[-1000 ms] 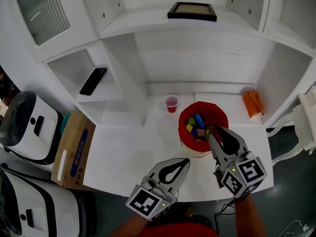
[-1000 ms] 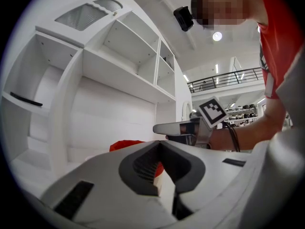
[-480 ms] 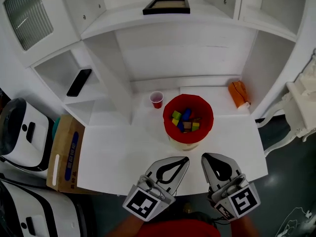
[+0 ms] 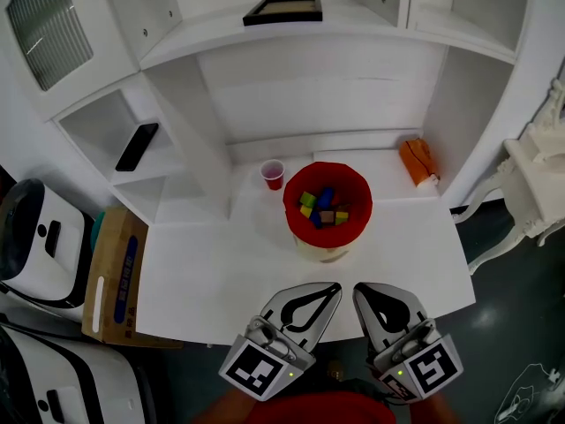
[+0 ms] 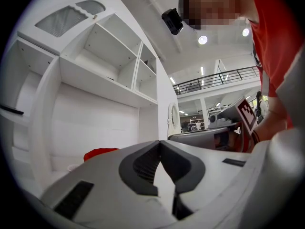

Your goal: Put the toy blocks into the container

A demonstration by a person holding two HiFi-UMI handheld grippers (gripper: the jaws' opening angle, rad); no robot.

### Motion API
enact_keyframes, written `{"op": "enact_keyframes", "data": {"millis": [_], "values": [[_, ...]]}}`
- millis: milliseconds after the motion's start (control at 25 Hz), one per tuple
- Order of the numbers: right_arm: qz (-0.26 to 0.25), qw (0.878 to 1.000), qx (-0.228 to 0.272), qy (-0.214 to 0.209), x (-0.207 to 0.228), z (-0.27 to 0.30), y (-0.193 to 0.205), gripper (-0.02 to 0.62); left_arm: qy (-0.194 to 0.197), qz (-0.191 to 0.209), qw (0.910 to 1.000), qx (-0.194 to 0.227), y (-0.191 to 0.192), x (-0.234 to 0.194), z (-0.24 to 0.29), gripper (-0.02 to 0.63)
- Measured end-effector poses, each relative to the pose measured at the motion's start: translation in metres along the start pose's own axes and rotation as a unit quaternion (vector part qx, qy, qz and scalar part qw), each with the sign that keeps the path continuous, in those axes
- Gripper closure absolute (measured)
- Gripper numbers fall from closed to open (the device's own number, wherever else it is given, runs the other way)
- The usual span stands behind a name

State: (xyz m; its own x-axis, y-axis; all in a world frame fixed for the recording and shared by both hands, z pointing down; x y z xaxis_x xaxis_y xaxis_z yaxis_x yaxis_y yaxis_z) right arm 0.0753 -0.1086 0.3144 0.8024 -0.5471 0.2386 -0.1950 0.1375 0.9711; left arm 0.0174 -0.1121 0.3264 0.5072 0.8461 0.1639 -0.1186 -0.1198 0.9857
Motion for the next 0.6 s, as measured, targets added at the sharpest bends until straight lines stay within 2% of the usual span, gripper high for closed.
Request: {"op": "enact_keyframes", "data": {"millis": [600], "values": [[-0.006, 1.0, -0.005, -0.012, -0.011, -0.002, 0.004, 0.589, 0.002, 0.001, 1.0, -0.001, 0.001, 0.007, -0.004, 0.592]]}}
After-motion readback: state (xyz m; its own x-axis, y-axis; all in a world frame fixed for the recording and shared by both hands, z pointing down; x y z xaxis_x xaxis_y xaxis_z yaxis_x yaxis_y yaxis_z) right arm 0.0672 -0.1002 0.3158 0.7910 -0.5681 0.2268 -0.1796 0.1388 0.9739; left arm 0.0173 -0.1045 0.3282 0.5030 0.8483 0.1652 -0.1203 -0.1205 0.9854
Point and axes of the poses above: the fingertips, and each gripper's own axes: z forward along the fingers, x to its right, y out of its underside, the point moved 2 cm from there along -z, backward along the fingers, and after that the axes turned 10 degrees about z, right-handed, at the moved point
